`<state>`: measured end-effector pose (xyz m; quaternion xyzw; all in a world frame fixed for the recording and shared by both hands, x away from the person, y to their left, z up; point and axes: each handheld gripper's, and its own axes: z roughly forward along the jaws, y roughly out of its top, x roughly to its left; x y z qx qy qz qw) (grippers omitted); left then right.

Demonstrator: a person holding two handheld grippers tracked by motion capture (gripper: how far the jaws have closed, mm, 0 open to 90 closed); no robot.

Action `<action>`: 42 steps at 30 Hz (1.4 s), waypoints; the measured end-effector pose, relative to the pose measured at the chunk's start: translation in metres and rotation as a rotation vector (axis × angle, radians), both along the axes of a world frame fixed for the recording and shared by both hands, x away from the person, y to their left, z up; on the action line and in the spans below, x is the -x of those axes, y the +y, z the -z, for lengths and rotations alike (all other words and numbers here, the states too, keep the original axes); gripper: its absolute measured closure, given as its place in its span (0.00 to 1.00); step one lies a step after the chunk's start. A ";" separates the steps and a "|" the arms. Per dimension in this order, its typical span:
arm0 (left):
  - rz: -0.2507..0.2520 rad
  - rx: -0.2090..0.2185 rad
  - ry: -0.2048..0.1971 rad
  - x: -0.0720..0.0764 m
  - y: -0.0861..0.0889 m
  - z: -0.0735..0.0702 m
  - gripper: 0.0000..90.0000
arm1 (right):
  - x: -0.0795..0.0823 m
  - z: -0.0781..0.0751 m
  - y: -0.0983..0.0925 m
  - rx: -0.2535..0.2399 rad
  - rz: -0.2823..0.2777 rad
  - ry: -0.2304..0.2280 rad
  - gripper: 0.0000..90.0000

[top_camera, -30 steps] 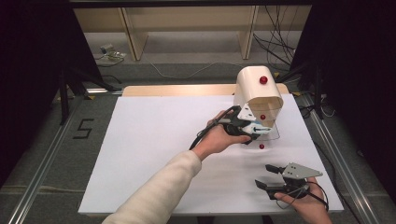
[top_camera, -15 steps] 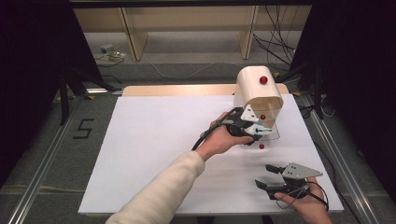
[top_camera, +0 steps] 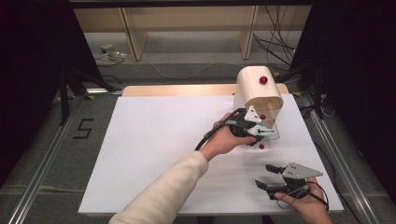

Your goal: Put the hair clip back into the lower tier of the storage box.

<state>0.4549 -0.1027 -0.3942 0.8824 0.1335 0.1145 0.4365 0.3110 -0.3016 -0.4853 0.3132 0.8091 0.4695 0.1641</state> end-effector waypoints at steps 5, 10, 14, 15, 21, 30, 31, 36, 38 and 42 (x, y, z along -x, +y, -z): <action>-0.011 -0.003 0.004 -0.002 -0.003 0.003 0.52 | 0.000 0.000 0.000 -0.001 -0.001 0.000 0.31; -0.025 -0.015 0.017 -0.005 -0.005 0.008 0.52 | 0.000 0.000 0.000 -0.002 -0.002 0.000 0.31; -0.045 -0.019 0.034 -0.006 -0.009 0.011 0.52 | 0.000 0.000 0.000 -0.001 -0.003 0.001 0.31; -0.051 -0.024 0.036 -0.006 -0.009 0.011 0.51 | 0.000 0.000 0.000 -0.001 -0.003 0.001 0.31; -0.088 -0.034 0.051 -0.010 -0.012 0.016 0.51 | 0.000 0.000 0.000 0.001 -0.004 -0.001 0.31; -0.108 -0.033 0.067 -0.012 -0.016 0.018 0.48 | 0.000 0.000 0.000 -0.010 0.004 0.003 0.31; -0.115 -0.031 0.072 -0.012 -0.017 0.018 0.47 | 0.000 0.000 0.000 -0.007 0.005 0.004 0.31; -0.154 -0.026 0.100 -0.010 -0.017 0.017 0.35 | 0.000 0.000 0.000 -0.006 0.004 0.004 0.31; -0.172 -0.020 0.112 -0.010 -0.016 0.015 0.29 | 0.000 0.000 0.000 -0.006 0.004 0.004 0.31; -0.186 -0.014 0.118 -0.007 -0.012 0.010 0.25 | 0.000 0.000 -0.001 0.006 -0.007 -0.001 0.31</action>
